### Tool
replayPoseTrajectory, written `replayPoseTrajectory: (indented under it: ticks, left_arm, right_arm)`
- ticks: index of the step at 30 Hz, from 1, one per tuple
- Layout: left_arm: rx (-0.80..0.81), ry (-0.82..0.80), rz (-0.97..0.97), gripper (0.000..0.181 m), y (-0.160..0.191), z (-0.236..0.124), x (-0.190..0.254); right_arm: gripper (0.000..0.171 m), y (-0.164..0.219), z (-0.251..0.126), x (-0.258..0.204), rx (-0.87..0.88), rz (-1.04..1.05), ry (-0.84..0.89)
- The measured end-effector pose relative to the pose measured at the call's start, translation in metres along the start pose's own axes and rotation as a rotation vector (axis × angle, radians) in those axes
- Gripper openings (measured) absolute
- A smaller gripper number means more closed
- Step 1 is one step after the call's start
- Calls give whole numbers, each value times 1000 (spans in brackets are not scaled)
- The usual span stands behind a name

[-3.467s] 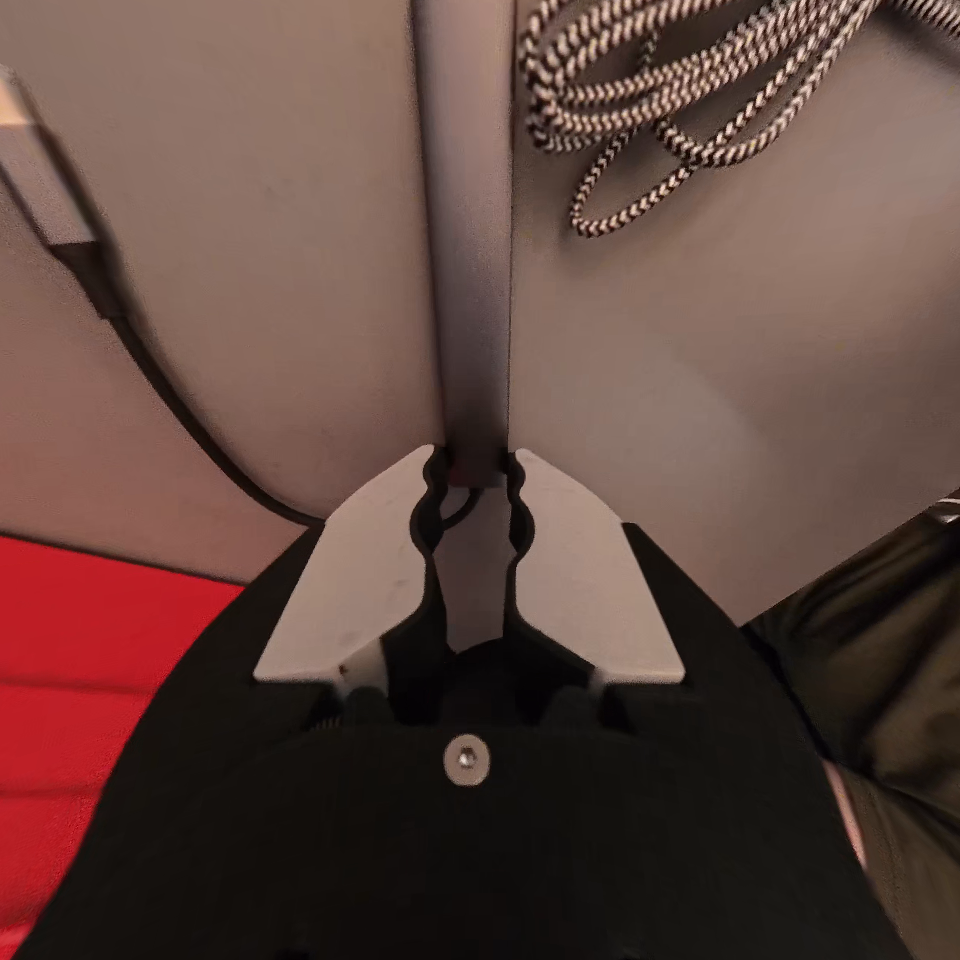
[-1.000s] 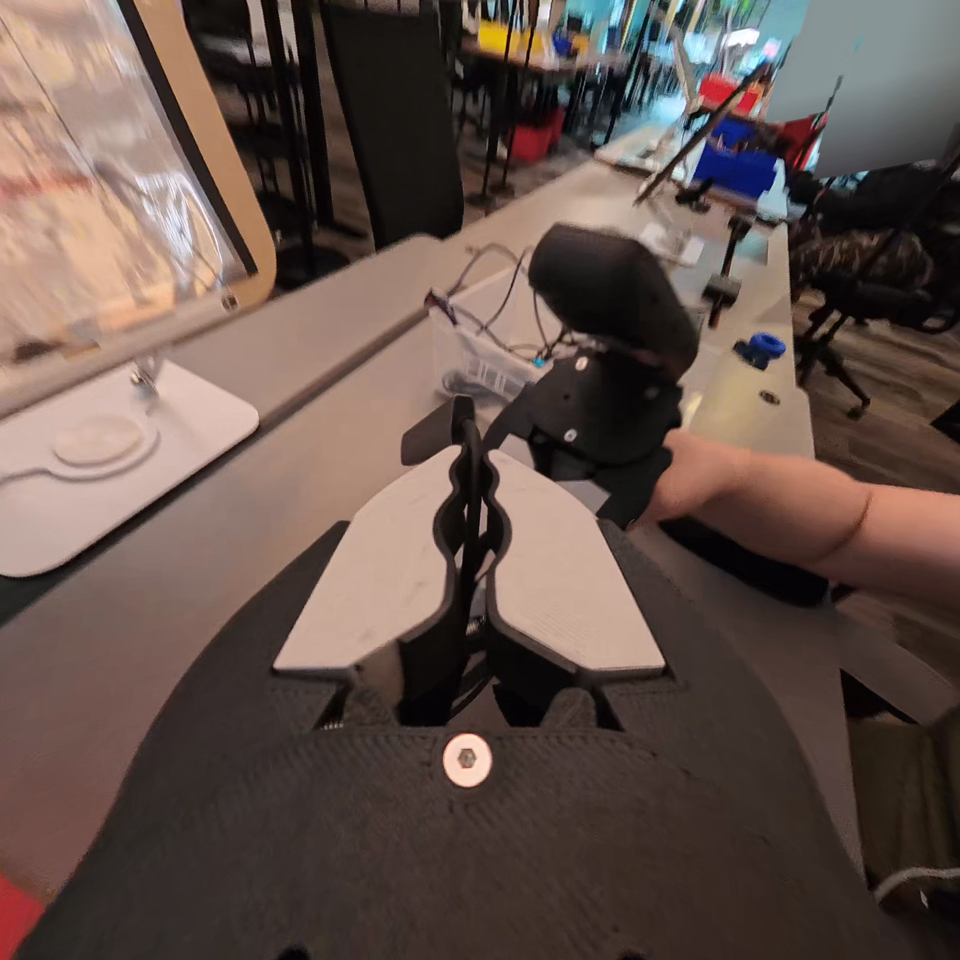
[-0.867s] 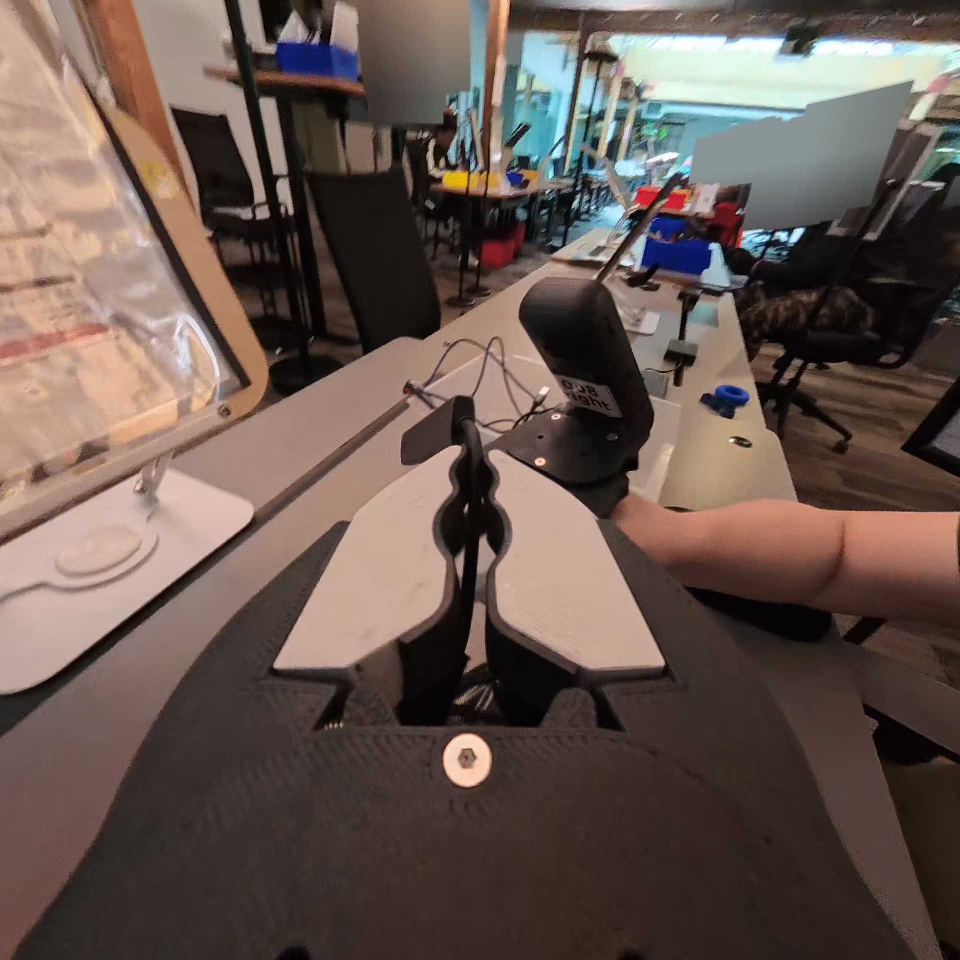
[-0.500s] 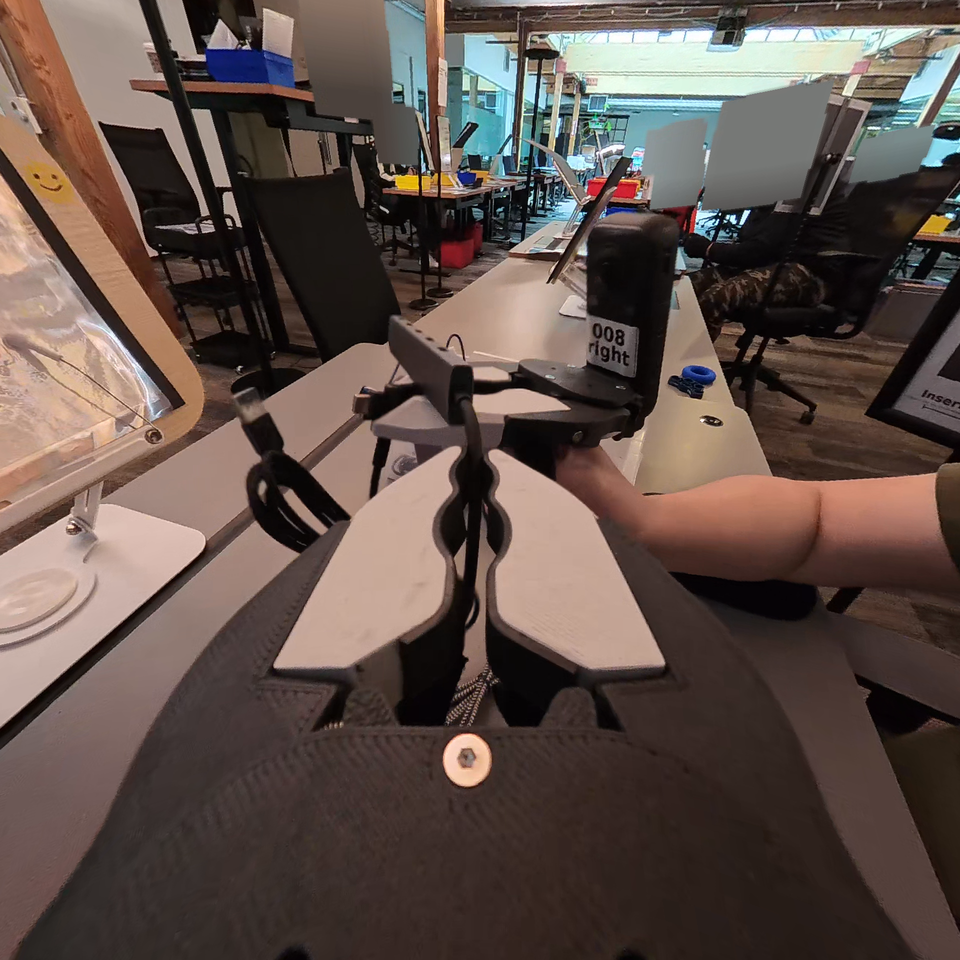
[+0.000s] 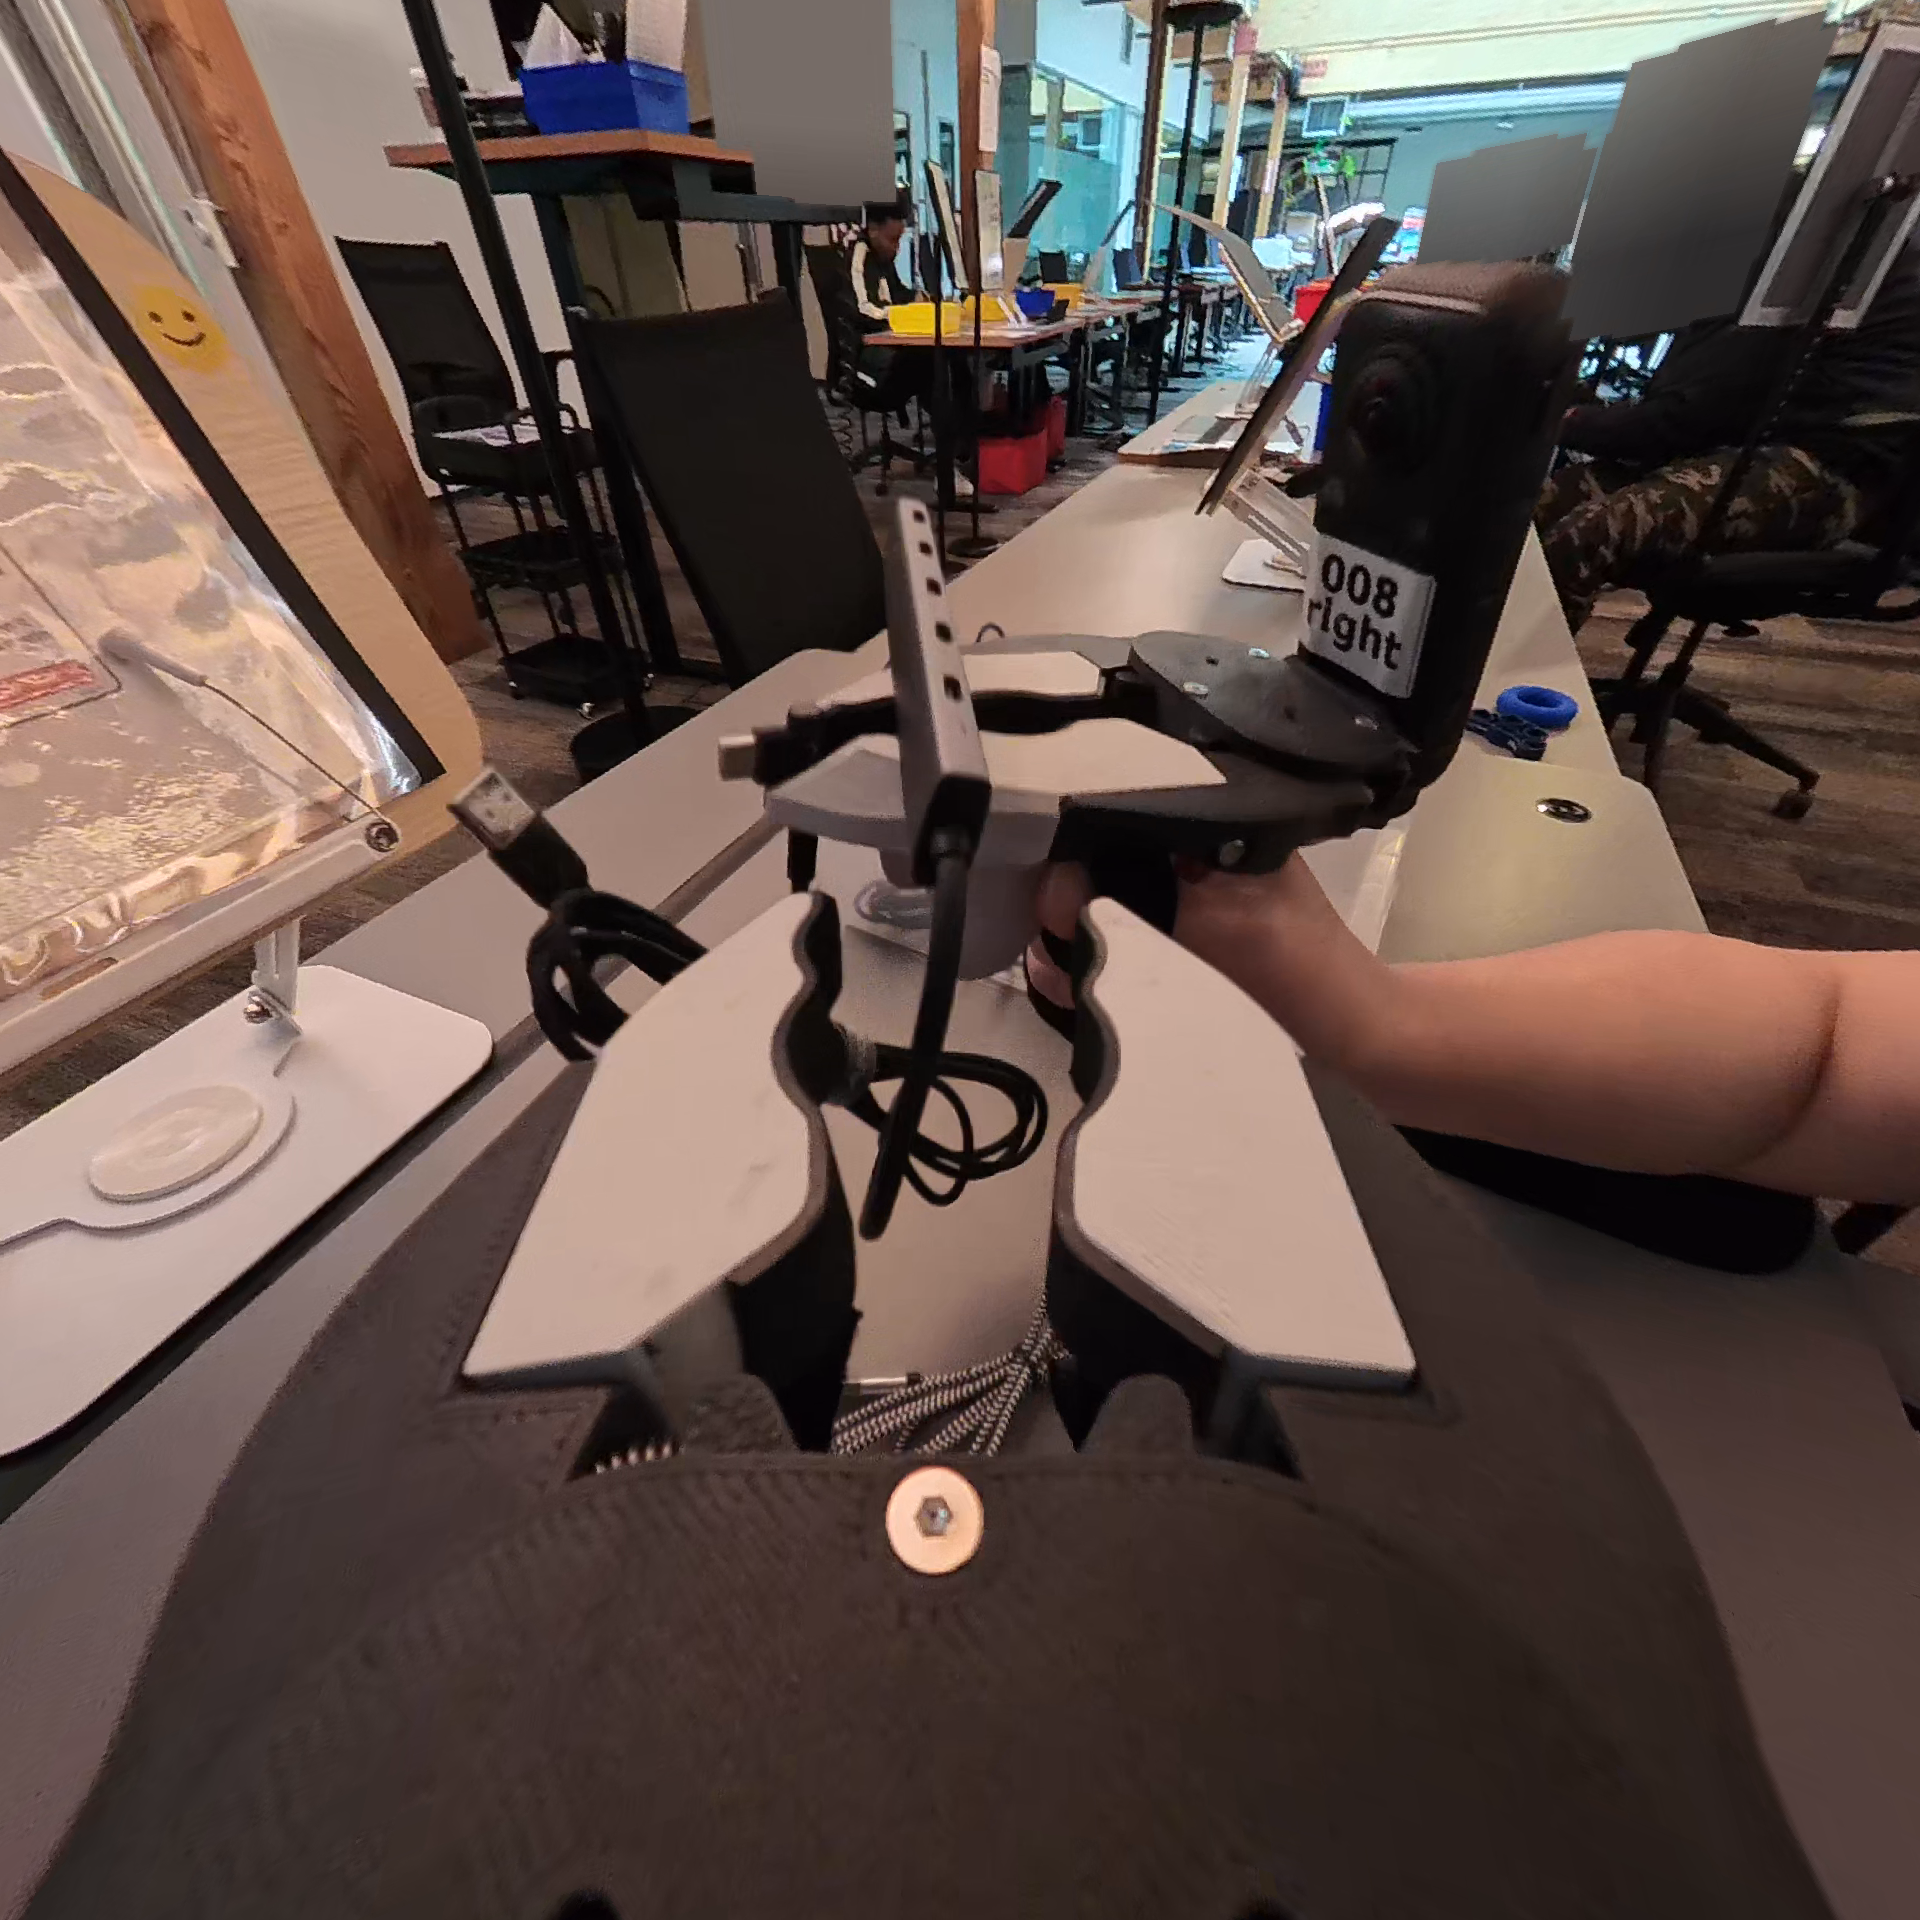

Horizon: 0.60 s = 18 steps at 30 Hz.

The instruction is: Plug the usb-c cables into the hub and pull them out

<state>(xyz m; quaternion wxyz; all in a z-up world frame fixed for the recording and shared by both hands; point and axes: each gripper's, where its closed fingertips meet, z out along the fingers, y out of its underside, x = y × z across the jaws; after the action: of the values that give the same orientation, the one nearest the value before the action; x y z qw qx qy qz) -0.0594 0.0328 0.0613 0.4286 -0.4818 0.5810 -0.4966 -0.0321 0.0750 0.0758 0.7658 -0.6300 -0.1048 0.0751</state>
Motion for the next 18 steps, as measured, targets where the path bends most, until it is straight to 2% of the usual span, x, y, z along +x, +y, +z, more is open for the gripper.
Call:
replayPoseTrajectory:
  ticks: [3, 5, 9, 18]
  left_arm:
    - [25, -35, 9, 38, -3, -1, -3]
    - [31, -56, 48, 21, -4, -2, -4]
    - [61, -157, 141, 17, -8, -8, -12]
    - [41, -146, 192, 9, 3, -5, -4]
  right_arm:
    - [8, 5, 3, -8, -23, -34, -14]
    - [8, 7, 5, -13, -34, -53, -24]
    - [8, 10, 7, -20, -59, -81, -45]
    - [8, 26, 12, -27, -121, -151, -66]
